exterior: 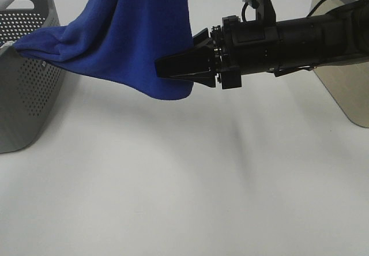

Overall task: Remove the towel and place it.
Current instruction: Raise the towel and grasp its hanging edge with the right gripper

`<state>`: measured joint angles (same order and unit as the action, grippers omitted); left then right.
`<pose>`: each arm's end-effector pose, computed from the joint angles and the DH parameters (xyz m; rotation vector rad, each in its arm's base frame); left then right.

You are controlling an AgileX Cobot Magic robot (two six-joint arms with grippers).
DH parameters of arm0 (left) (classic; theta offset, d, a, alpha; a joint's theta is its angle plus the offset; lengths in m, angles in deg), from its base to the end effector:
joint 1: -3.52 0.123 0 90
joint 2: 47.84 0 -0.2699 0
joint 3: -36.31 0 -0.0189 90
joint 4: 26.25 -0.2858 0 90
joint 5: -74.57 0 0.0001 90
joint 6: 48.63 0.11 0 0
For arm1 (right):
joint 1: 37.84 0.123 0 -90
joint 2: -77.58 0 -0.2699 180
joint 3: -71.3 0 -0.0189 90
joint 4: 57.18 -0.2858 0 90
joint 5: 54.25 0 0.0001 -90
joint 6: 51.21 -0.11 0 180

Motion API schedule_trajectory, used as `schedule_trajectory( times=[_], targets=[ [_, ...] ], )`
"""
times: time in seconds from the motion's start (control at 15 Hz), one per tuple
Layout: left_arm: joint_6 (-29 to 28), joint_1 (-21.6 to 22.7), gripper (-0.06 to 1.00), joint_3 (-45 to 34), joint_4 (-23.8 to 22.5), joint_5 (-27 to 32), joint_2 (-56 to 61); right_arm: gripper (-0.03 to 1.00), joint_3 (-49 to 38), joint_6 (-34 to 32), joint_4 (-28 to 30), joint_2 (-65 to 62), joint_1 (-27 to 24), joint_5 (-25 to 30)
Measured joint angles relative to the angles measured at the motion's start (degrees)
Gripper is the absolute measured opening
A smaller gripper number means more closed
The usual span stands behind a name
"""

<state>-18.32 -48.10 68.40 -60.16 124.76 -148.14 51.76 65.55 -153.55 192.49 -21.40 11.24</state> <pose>0.2841 -0.2827 0.4731 1.3656 1.4069 0.4586 0.3279 0.2005 0.1572 -1.1018 1.6410 1.2212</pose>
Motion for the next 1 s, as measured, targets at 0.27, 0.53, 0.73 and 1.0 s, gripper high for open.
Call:
schedule_trajectory(
  times=[0.27, 0.53, 0.73, 1.0],
  targets=[
    [0.0, 0.17, 0.0, 0.0, -1.49, 3.5, 0.0, 0.26, 0.0, -0.29, 0.29, 0.0, 0.0, -0.86],
    [-0.29, 0.23, 0.0, 0.0, -4.58, 4.13, 0.0, 0.24, 0.0, -1.55, 3.15, 0.0, 0.0, -2.52],
    [-0.34, 0.23, 0.0, 0.0, -4.7, 4.13, 0.0, 0.23, 0.0, -2.58, 4.81, 0.0, 0.0, -4.53],
    [-0.34, 0.23, 0.0, 0.0, -4.7, 4.13, 0.0, 0.01, 0.0, -4.87, 6.19, 0.0, 0.0, -3.95]
  ],
)
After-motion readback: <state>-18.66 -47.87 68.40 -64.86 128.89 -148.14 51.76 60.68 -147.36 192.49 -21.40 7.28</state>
